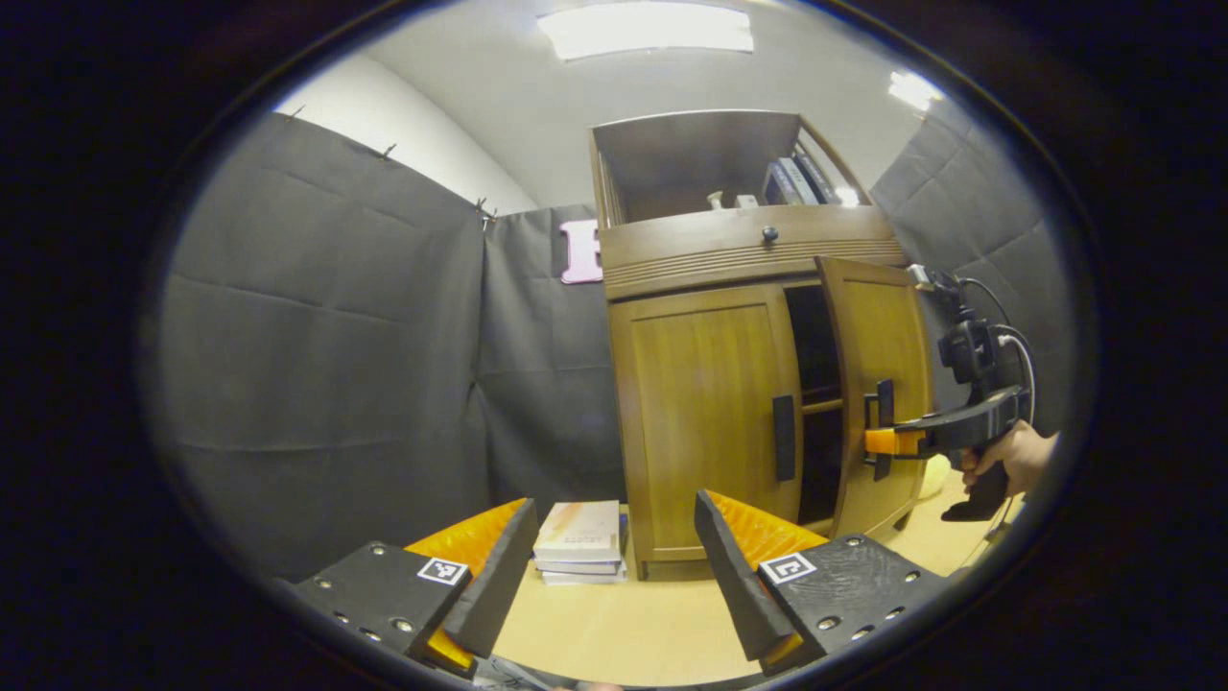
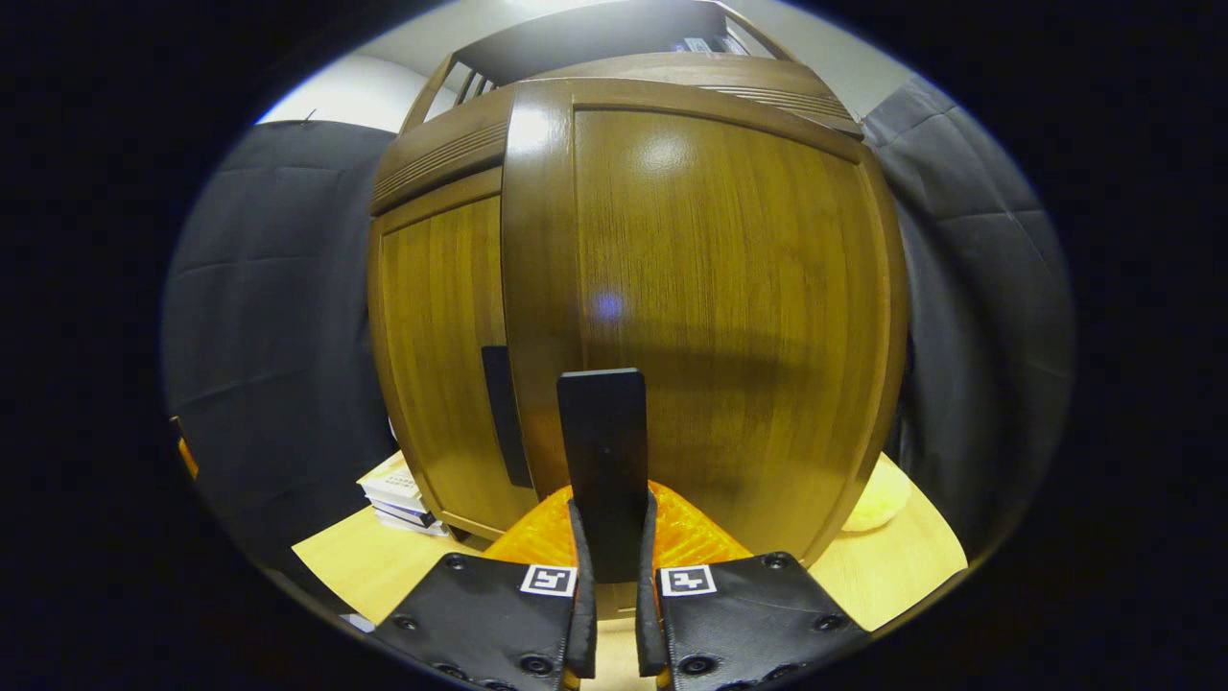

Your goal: Open the right door of the double-door shoe cabinet with the right hand, and open the left door with the left hand.

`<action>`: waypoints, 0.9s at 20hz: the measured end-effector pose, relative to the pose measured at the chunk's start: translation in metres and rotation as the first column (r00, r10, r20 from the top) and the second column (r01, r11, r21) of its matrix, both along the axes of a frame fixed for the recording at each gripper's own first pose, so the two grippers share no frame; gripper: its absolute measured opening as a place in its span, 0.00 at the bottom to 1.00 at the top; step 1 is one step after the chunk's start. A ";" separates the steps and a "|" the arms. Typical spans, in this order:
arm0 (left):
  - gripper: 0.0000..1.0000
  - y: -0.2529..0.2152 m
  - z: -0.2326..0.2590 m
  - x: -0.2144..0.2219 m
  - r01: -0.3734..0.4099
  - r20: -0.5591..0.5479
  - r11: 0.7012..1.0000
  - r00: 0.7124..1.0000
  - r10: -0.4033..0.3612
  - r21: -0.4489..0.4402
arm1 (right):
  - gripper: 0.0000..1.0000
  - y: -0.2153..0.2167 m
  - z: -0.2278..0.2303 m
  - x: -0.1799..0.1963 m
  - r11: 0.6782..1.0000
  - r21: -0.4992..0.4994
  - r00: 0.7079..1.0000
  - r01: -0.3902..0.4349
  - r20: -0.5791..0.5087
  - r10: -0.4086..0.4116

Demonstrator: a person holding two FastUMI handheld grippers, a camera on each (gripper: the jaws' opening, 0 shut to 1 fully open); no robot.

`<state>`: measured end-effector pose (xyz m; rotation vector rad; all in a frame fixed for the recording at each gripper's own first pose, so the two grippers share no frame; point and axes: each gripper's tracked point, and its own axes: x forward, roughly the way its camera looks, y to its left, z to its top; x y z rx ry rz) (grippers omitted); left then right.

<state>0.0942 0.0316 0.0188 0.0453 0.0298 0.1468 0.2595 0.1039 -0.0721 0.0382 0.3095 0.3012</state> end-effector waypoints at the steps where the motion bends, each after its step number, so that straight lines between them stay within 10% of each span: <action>1: 0.94 -0.002 0.000 0.001 0.007 0.002 1.000 1.000 -0.007 -0.002 | 0.18 -0.004 -0.001 -0.005 1.000 -0.002 1.000 0.001 -0.002 -0.001; 18: 0.94 -0.045 0.008 0.015 0.184 0.054 0.983 0.982 -0.184 -0.004 | 0.18 -0.072 0.004 -0.077 0.997 -0.037 0.998 0.064 -0.004 -0.064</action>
